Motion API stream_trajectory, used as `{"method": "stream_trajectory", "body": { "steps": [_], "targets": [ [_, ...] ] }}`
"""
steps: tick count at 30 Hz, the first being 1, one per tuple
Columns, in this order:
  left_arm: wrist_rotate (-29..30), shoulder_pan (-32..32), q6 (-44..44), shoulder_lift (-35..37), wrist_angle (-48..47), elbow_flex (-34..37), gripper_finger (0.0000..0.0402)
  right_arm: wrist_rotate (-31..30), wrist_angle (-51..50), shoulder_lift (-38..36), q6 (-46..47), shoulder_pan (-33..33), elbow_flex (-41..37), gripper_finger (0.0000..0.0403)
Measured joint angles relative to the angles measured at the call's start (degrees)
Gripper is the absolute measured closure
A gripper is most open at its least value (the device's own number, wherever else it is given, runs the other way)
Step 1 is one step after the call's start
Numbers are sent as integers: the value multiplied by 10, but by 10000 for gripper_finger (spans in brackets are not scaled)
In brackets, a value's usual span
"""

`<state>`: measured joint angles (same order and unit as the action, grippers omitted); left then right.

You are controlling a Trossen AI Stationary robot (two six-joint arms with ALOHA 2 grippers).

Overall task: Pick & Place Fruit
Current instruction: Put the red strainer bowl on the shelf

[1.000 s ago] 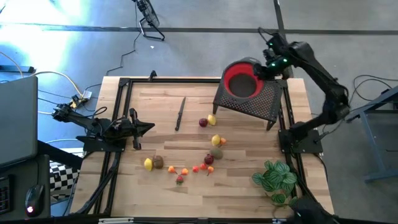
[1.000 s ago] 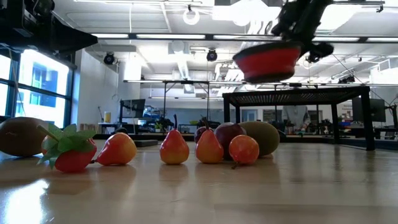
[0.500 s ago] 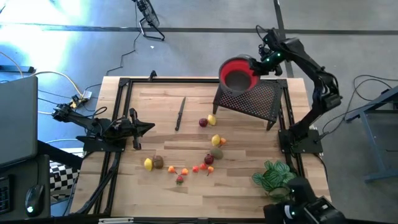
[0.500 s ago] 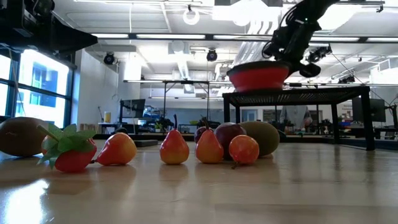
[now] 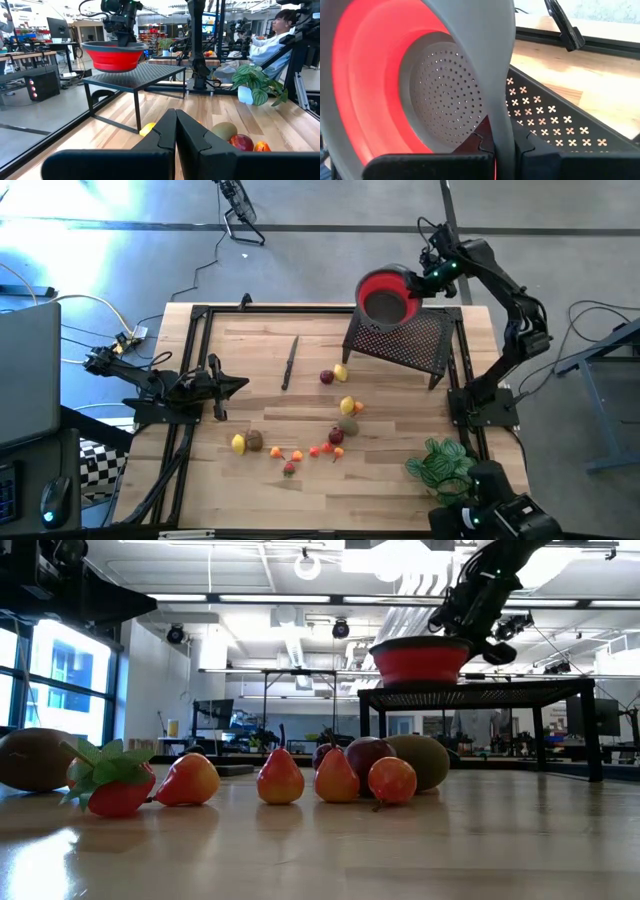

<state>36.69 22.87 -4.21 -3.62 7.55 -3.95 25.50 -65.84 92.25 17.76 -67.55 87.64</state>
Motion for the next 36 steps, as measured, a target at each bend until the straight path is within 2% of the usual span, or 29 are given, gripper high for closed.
{"method": "stream_trajectory", "body": {
  "steps": [8, 18, 26, 36],
  "targets": [
    [0, 0, 0, 0, 0, 0, 402, 0, -1, 0, -11, 0, -1, 399],
    [0, 0, 0, 0, 0, 0, 402, 5, 10, -1, -13, 0, -54, 399],
    [0, 0, 0, 0, 0, 0, 402, 4, 25, -2, -14, 0, -59, 398],
    [0, 0, -3, 0, 0, 0, 402, -2, 89, -24, -15, 1, -61, 355]
  ]
}}
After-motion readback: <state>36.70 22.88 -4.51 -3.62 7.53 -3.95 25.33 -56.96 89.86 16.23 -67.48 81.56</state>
